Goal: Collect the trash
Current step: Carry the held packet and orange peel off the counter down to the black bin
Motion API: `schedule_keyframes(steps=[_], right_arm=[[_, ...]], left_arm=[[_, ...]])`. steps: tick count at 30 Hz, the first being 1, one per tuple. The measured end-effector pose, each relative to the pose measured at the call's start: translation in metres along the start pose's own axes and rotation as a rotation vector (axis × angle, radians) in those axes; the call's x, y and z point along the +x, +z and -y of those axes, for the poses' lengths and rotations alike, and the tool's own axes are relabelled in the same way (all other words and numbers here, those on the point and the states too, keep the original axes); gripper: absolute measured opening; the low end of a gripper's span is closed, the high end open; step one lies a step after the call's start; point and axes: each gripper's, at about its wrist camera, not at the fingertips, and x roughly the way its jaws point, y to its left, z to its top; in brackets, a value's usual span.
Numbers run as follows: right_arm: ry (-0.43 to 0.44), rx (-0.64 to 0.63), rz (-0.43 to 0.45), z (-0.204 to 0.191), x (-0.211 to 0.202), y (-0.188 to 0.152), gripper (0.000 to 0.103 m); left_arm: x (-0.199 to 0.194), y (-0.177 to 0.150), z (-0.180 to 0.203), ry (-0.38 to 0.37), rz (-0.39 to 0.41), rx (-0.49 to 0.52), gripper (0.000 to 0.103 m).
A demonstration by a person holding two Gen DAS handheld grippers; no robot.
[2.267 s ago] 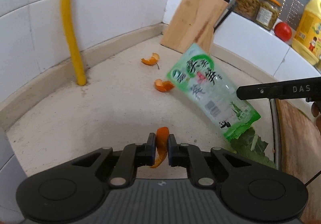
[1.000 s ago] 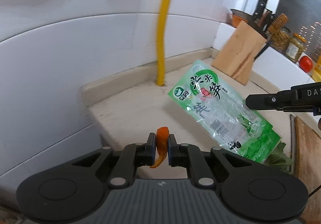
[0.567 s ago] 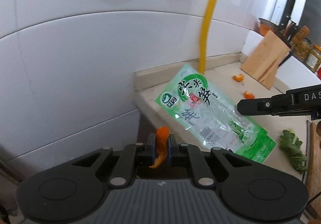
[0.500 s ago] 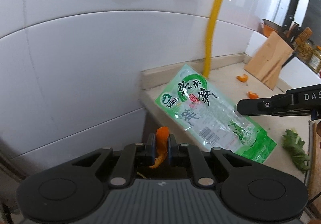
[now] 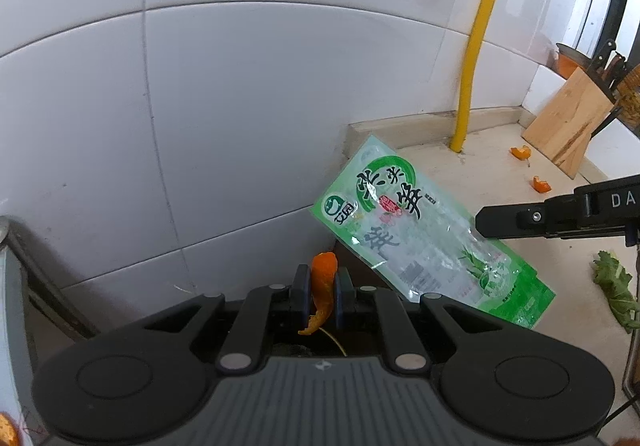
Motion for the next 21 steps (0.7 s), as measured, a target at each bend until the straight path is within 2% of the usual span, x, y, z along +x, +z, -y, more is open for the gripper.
schedule_keyframes(steps=[10, 21], right_arm=[[-0.031, 0.024, -0.023, -0.013, 0.023, -0.013, 0.001], [-0.080, 0.082, -0.059, -0.010, 0.060, -0.029, 0.001]], left_arm=[[0.012, -0.010, -0.022, 0.023, -0.049, 0.018, 0.007], [0.047, -0.023, -0.033, 0.025, -0.155, 0.033, 0.007]])
